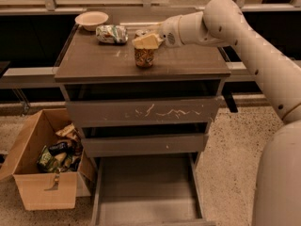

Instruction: Place orange can into bottom drawer

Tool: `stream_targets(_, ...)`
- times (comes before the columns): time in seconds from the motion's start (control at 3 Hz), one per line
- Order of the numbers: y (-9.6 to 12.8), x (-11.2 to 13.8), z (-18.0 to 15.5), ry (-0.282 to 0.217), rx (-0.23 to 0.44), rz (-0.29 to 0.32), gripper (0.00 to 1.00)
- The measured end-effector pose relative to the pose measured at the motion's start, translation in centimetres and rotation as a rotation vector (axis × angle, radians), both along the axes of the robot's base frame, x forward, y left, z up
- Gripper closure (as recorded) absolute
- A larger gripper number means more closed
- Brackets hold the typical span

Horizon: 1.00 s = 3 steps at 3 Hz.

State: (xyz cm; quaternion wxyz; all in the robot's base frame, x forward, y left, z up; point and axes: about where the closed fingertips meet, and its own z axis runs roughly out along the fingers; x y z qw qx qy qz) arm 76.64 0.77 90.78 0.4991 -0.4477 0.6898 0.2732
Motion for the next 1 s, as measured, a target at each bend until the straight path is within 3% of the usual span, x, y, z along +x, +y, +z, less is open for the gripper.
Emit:
stream_targets(0.33,-1.4,-2.2,1.0,-0.029,-0.020,-0.013,0.82)
stream_targets(0.67,-4.6,-6.6,1.4,-0.033,-0.092,-0.069,1.00)
stream_targets(1.0,-4.3,-6.6,1.5,-0.031,-0.096,-0.053,1.00)
